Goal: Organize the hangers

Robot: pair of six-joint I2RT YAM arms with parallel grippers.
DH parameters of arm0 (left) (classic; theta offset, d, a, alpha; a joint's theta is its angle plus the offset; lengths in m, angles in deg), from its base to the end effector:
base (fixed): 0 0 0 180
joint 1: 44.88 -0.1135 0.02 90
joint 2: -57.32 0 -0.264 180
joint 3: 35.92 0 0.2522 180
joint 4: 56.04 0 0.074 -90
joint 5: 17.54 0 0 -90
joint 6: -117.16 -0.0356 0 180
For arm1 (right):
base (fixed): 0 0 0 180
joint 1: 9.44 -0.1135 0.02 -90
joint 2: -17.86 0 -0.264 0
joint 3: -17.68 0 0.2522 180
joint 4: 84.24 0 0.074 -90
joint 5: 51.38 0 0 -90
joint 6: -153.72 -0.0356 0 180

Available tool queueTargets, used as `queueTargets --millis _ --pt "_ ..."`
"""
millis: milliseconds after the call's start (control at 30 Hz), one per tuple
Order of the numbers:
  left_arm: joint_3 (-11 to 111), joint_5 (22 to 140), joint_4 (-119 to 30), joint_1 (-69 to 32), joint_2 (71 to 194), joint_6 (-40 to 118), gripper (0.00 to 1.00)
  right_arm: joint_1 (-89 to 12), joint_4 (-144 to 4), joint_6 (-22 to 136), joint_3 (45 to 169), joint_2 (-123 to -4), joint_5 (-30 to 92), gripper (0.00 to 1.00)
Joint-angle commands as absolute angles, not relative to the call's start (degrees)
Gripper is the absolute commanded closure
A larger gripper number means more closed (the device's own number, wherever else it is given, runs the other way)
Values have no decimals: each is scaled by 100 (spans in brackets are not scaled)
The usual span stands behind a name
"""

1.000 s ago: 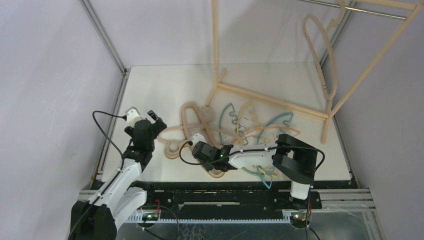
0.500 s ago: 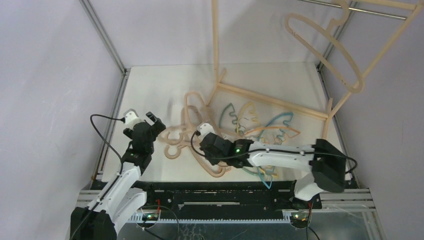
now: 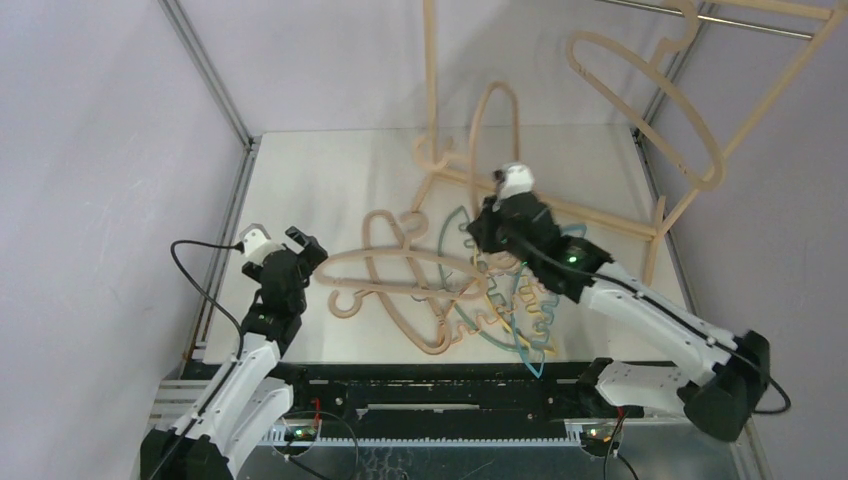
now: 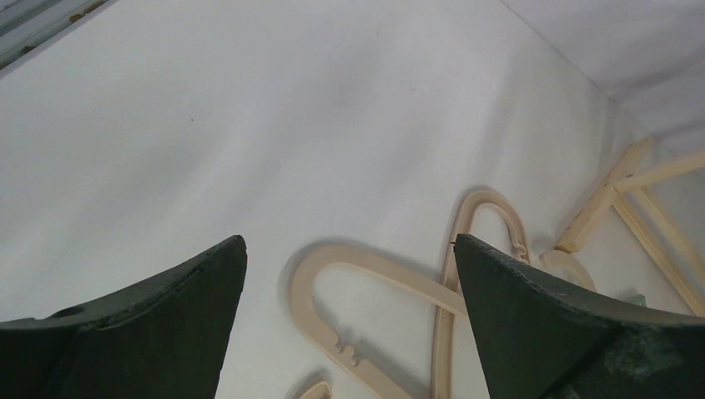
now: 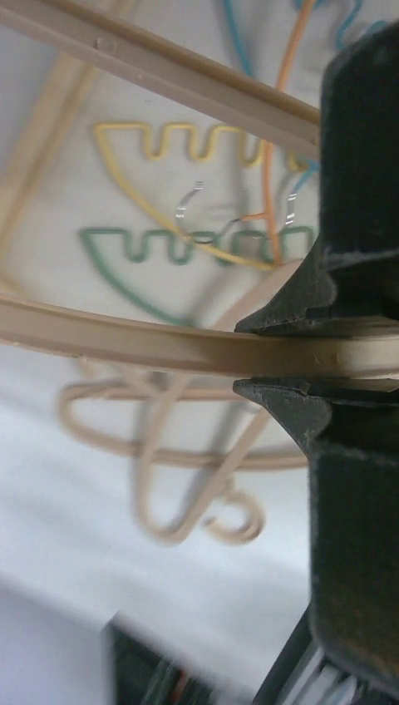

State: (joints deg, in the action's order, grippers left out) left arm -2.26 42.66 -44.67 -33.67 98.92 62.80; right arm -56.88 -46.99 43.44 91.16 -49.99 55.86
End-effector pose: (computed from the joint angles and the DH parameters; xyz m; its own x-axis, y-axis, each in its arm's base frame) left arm 0.1715 -0.0160 0.2193 -0.0938 -0.4969 -0.8627 -0.4258 0.8033 -0.4164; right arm 0.1859 0.1869 0.3261 -0.5173 -0.0739 -0.8526 -0.3768 0.9141 0.1494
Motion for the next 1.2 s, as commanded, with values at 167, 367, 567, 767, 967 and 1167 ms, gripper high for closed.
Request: queueTargets --millis 167,367,567,767,967,1167 --pt "-134 4357 -4636 -3404 9971 6372 0 -3382 -6935 3053 9437 -4346 2766 100" --pt "-112 4380 -4635 -3405 9992 6357 0 -2835 -7973 2574 9606 -4768 2342 100" --pt "-140 4320 -4625 -3401 9953 6313 0 -2586 -8513 2352 9869 -5134 2260 100" --pt "-133 4336 -4624 -3405 9961 6311 0 -2474 -8915 2151 10175 -5503 2302 100" --pt "-129 4328 -4602 -3404 9963 6277 0 -2482 -8861 2232 10545 -5723 2698 100" --pt "-134 4335 -4588 -3406 9959 6258 0 -2483 -8432 2621 10650 -5760 3683 100"
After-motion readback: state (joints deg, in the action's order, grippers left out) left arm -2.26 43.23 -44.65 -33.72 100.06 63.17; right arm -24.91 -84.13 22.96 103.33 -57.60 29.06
